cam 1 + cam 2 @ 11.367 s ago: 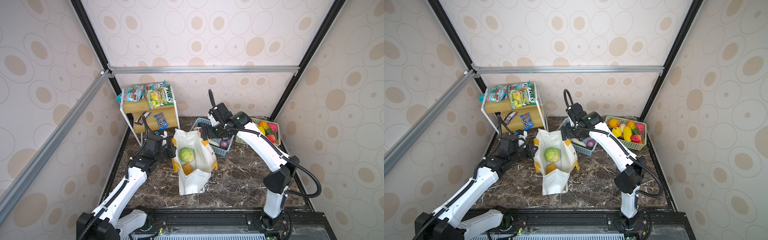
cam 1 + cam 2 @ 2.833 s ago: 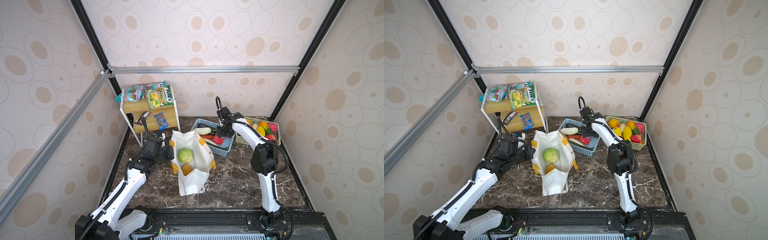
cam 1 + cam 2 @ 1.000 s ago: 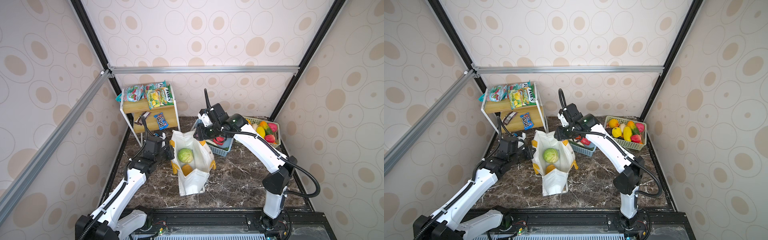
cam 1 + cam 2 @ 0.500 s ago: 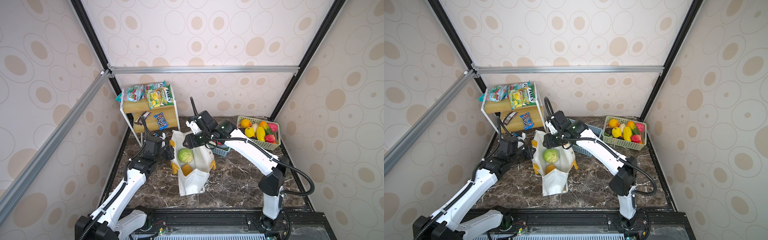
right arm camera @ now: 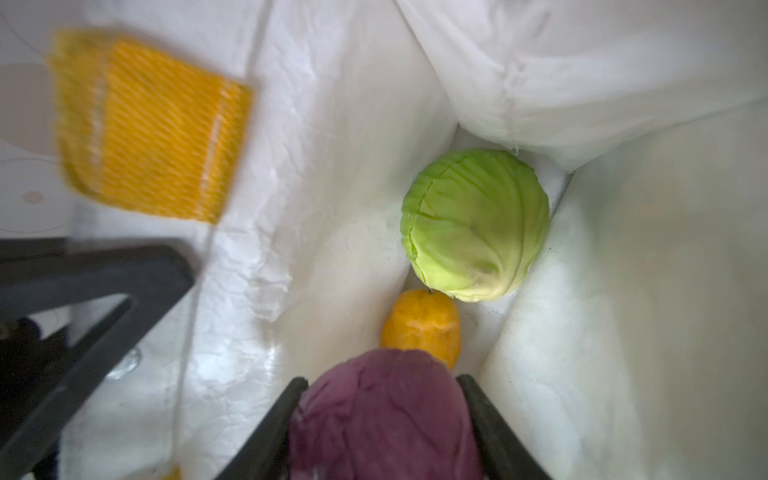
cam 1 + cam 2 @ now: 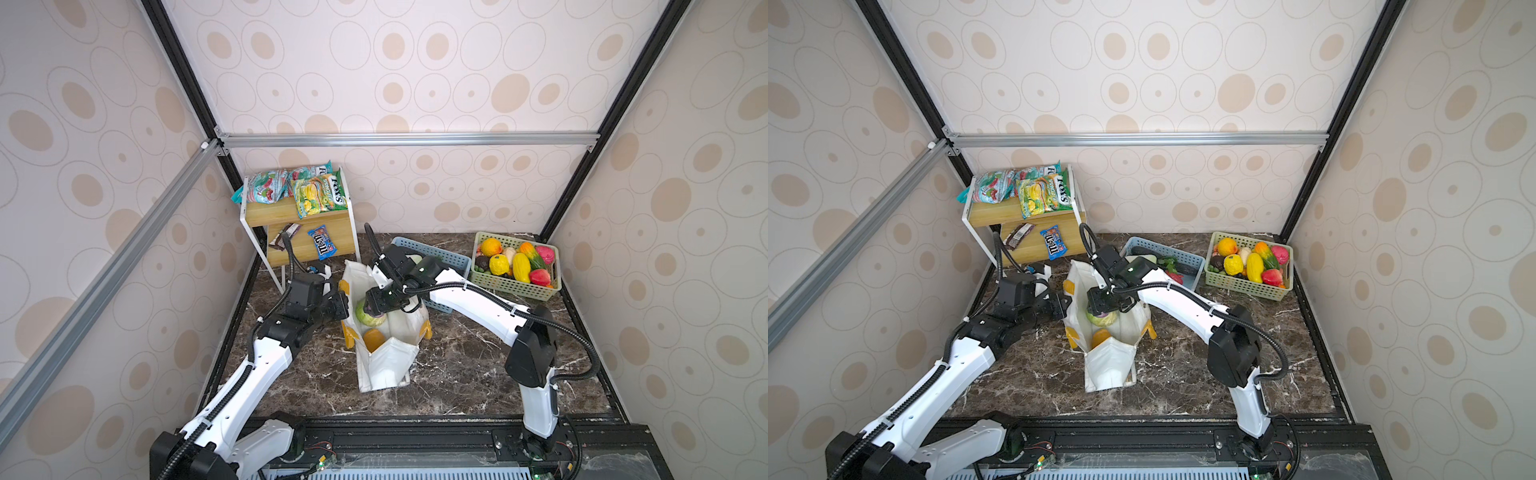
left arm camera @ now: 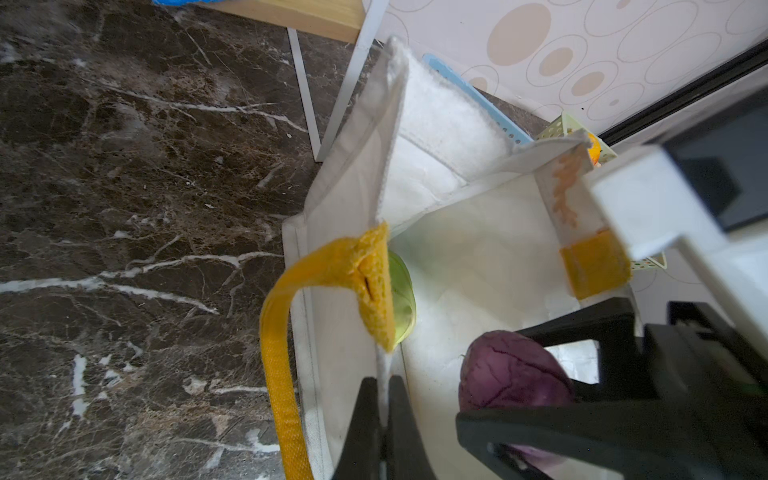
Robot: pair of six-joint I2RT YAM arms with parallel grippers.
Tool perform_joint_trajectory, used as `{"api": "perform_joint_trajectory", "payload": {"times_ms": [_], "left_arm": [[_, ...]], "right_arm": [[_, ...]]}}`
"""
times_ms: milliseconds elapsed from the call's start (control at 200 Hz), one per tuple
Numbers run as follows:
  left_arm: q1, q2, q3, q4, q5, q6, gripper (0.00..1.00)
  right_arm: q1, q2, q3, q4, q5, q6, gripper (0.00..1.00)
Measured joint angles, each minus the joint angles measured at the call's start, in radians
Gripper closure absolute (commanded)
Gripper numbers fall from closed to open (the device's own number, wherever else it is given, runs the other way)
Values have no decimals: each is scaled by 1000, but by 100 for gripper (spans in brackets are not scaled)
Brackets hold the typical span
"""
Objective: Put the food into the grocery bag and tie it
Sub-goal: 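Lower the purple cabbage into the bag beside the green cabbage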
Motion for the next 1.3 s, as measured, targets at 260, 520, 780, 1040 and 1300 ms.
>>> {"api": "perform_joint_trajectory", "payload": {"times_ms": [260, 520, 780, 1040, 1300], "left_arm": [[0, 0, 0, -1, 0, 0, 100], [0, 0, 0, -1, 0, 0, 100], [0, 0, 0, -1, 1, 0, 100], [0, 0, 0, 0, 3, 0, 100], [0, -6, 0, 0, 7, 0, 100]], "right_arm": [[0, 45, -19, 10, 23, 2, 46], [0, 80, -45, 24, 39, 6, 46], [0, 121, -60, 31, 43, 10, 46], [2, 158, -61, 37, 31, 14, 46], [5, 164, -61, 43, 27, 14, 46]]}}
